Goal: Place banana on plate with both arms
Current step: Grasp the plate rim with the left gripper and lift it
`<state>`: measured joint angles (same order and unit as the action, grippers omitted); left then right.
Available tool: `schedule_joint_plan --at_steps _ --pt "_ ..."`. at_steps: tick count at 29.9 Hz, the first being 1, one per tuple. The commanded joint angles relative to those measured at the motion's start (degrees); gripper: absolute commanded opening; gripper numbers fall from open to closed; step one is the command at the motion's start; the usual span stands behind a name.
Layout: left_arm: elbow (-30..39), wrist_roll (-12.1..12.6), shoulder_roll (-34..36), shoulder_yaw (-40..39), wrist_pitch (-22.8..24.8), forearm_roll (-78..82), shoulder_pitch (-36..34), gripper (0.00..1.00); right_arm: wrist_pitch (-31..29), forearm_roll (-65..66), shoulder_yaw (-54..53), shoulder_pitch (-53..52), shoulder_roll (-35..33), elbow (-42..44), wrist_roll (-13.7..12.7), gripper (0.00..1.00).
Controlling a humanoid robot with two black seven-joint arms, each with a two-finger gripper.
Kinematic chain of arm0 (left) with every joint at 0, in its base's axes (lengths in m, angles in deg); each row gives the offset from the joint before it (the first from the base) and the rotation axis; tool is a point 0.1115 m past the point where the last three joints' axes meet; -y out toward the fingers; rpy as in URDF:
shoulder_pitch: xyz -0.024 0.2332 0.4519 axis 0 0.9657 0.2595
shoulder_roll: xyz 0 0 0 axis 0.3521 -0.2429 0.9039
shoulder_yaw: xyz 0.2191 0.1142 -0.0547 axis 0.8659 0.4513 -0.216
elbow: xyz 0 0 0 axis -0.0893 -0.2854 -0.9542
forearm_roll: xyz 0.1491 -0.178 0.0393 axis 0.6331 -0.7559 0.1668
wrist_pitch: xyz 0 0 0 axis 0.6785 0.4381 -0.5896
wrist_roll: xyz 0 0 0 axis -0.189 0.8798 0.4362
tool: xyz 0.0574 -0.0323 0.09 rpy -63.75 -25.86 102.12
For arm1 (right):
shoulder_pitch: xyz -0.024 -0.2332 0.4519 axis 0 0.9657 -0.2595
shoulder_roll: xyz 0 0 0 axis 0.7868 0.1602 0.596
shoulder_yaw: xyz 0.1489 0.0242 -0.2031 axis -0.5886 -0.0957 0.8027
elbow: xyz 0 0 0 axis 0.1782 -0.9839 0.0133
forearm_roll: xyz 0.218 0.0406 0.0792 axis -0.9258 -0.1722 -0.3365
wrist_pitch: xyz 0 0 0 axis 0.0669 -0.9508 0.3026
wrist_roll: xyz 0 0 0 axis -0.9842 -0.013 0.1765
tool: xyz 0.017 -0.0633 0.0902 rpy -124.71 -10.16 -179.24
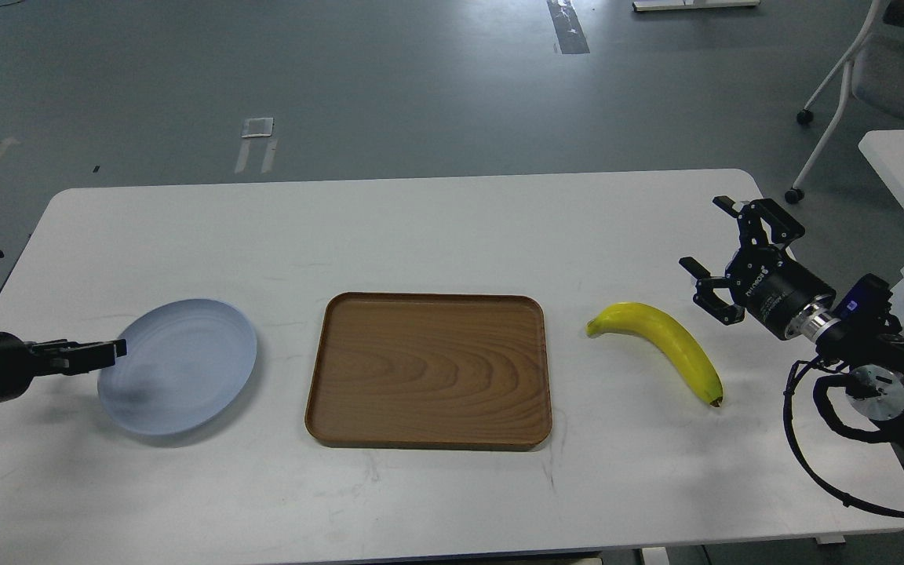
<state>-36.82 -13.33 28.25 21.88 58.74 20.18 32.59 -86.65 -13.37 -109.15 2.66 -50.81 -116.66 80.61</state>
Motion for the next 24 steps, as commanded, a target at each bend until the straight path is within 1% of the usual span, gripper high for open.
schedule_joint_plan --at_steps 1,4,5,7,8,10,11,12,13,15,24 --pt "-2.1 0.0 -2.0 0.0 -0.2 0.0 0.7 0.88 0.0 0.0 0.0 0.0 0.0 0.0 0.0 1.00" --pt "-3.3 0.0 -2.2 0.0 -0.5 0.0 1.3 0.84 0.0 0.0 0.0 0.0 0.0 0.0 0.0 1.00" --pt "-3.5 0.0 -2.2 0.0 -0.7 0.0 1.5 0.78 0.0 0.0 0.0 0.0 0.0 0.0 0.0 1.00" --pt "-3.5 0.0 -2.3 0.0 -0.7 -0.1 1.5 0.72 0.0 0.0 0.0 0.0 0.0 0.0 0.0 1.00" --pt "-3.5 0.0 -2.4 0.0 -0.7 -0.1 1.5 0.62 0.0 0.0 0.0 0.1 0.0 0.0 0.0 1.00" --pt "-3.5 0.0 -2.4 0.0 -0.7 -0.1 1.5 0.48 0.0 0.0 0.0 0.1 0.0 0.1 0.0 1.00" --pt "-3.5 0.0 -2.4 0.0 -0.7 -0.1 1.5 0.36 0.0 0.0 0.0 0.1 0.0 0.1 0.0 1.00" --pt "-3.5 0.0 -2.4 0.0 -0.7 -0.1 1.5 0.31 0.0 0.0 0.0 0.1 0.1 0.0 0.0 1.00" --pt "-3.5 0.0 -2.4 0.0 -0.7 -0.1 1.5 0.22 0.0 0.1 0.0 0.1 0.1 0.1 0.0 1.00" --pt "-3.5 0.0 -2.5 0.0 -0.7 0.0 1.4 0.00 0.0 0.1 0.0 0.2 0.1 0.1 0.0 1.00" --pt "-3.3 0.0 -2.7 0.0 -0.8 -0.1 1.0 0.00 0.0 0.1 0.0 0.1 0.5 0.1 0.0 1.00"
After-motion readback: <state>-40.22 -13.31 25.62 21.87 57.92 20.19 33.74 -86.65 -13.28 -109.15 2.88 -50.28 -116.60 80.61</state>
